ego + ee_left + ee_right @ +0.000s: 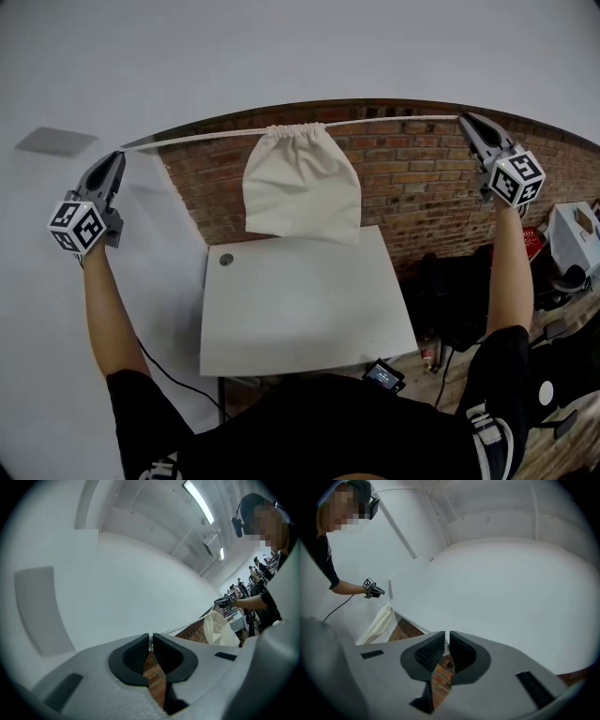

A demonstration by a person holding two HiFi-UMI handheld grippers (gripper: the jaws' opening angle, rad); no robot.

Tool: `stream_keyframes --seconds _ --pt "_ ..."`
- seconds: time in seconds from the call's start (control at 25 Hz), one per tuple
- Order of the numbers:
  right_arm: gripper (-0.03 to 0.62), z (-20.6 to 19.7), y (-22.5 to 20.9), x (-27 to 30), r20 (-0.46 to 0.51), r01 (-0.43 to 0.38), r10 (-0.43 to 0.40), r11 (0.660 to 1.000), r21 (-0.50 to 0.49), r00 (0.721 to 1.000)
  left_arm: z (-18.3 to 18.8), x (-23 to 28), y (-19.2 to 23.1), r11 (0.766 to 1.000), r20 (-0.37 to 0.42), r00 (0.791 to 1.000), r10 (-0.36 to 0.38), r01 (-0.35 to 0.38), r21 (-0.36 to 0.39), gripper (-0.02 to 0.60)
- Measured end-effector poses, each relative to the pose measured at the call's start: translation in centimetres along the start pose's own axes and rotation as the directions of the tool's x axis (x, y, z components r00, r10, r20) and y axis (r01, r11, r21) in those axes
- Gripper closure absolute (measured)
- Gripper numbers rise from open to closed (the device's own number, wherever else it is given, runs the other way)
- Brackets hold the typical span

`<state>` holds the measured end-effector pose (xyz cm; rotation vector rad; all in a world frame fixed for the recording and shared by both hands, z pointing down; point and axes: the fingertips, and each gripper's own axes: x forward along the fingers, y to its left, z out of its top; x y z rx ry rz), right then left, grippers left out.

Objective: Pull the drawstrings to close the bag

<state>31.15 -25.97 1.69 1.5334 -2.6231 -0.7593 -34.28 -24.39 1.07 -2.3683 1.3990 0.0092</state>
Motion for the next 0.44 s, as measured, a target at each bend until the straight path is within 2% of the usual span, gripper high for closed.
stream_keyframes --seconds 0.2,0.44 --pt "0.559 -0.3 0.8 -1.1 0.004 0.003 -0.003 1.0 -0.005 1.0 -1.0 -1.0 -0.7 1.0 0.007 1.0 0.003 -0.003 0.0 0.541" --pt "0.559 0.5 0.7 -1.6 0.005 -0.007 0.007 1.0 -0.017 1.0 -0.1 -1.4 -1.0 1.0 0.001 1.0 0.006 -0.006 0.004 0.541"
